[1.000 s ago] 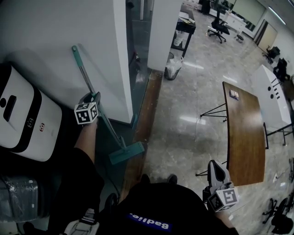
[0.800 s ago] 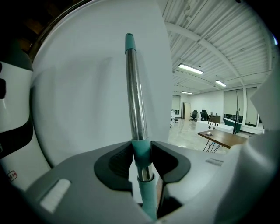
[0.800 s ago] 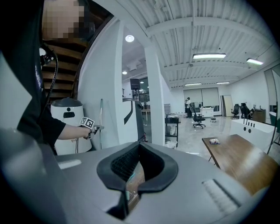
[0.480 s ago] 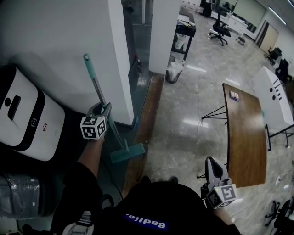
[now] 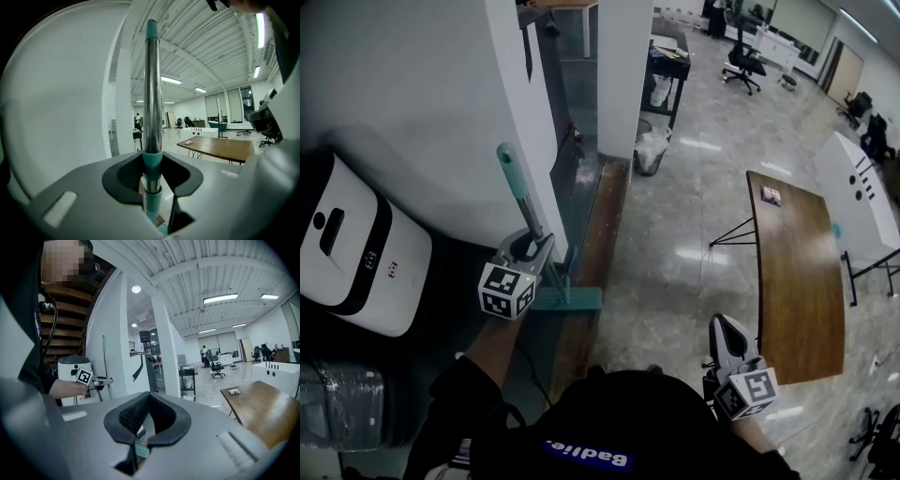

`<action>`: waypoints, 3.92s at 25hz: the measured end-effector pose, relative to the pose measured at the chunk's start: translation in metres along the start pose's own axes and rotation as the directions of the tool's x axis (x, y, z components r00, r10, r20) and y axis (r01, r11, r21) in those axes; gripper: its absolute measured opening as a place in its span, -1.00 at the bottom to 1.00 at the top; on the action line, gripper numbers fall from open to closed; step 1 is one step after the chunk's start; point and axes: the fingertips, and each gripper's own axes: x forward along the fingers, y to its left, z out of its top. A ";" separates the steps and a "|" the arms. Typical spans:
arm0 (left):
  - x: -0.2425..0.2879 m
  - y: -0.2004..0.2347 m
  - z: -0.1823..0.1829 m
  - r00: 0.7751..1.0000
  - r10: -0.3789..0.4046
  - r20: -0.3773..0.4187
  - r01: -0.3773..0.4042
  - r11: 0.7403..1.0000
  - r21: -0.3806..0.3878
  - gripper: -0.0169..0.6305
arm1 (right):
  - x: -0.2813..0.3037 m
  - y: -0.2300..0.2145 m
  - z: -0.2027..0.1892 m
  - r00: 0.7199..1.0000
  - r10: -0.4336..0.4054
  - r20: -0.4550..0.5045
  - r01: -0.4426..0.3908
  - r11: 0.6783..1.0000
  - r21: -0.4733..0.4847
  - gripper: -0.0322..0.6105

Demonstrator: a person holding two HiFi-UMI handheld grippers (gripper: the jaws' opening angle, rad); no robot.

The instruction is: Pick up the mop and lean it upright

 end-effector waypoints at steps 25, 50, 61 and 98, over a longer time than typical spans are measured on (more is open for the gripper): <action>0.020 -0.274 0.147 0.834 -0.527 0.162 0.523 0.850 0.068 -0.54 | -0.037 -0.074 0.007 0.996 -0.047 0.072 0.043 0.997 0.069 -0.88; 0.068 -0.362 0.159 0.872 -0.475 0.119 0.466 0.880 0.096 -0.54 | -0.059 -0.166 -0.004 0.995 0.035 0.093 -0.046 0.992 0.115 -0.88; 0.118 -0.373 0.168 0.871 -0.468 0.151 0.463 0.884 0.065 -0.54 | -0.041 -0.214 -0.009 0.997 0.024 0.069 -0.032 0.992 0.120 -0.88; 0.427 -0.167 0.183 0.885 -0.456 0.092 0.458 0.889 0.003 -0.54 | 0.311 -0.366 0.092 0.999 -0.025 0.027 0.022 0.997 0.075 -0.88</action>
